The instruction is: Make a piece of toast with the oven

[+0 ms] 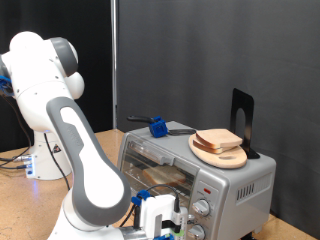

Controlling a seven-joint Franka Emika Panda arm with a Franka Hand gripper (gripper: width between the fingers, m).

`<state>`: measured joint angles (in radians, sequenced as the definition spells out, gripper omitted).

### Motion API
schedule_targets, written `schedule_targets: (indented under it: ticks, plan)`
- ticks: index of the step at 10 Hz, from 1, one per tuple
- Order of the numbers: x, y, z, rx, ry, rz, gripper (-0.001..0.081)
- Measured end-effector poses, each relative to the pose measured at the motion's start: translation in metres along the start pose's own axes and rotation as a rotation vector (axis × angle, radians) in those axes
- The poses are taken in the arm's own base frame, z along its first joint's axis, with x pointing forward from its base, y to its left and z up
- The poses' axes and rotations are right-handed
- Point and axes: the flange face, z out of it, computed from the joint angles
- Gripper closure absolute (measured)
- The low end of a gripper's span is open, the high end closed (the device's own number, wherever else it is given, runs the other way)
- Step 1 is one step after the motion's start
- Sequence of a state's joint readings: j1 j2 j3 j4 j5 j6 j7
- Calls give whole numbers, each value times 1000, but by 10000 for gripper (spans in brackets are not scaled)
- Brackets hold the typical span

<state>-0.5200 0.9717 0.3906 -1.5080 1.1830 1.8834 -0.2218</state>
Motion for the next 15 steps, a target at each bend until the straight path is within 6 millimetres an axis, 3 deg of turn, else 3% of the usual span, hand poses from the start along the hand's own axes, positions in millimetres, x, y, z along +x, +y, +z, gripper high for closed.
schedule_targets:
  ticks: [3, 5, 6, 8, 9, 10, 11, 12, 15]
  plan:
    - [-1, 2, 5, 4, 3, 7, -2]
    - [-1, 1, 6, 4, 7, 8, 275]
    - [-1, 1, 6, 4, 7, 8, 275]
    - [-1, 1, 7, 4, 7, 8, 593]
    - [-1, 1, 7, 5, 5, 8, 593]
    - [-2, 1, 8, 6, 3, 7, 722]
    - [-2, 0, 9, 7, -1, 7, 722]
    - [-3, -1, 10, 8, -4, 7, 788]
    - [-5, 1, 8, 7, -7, 13, 801]
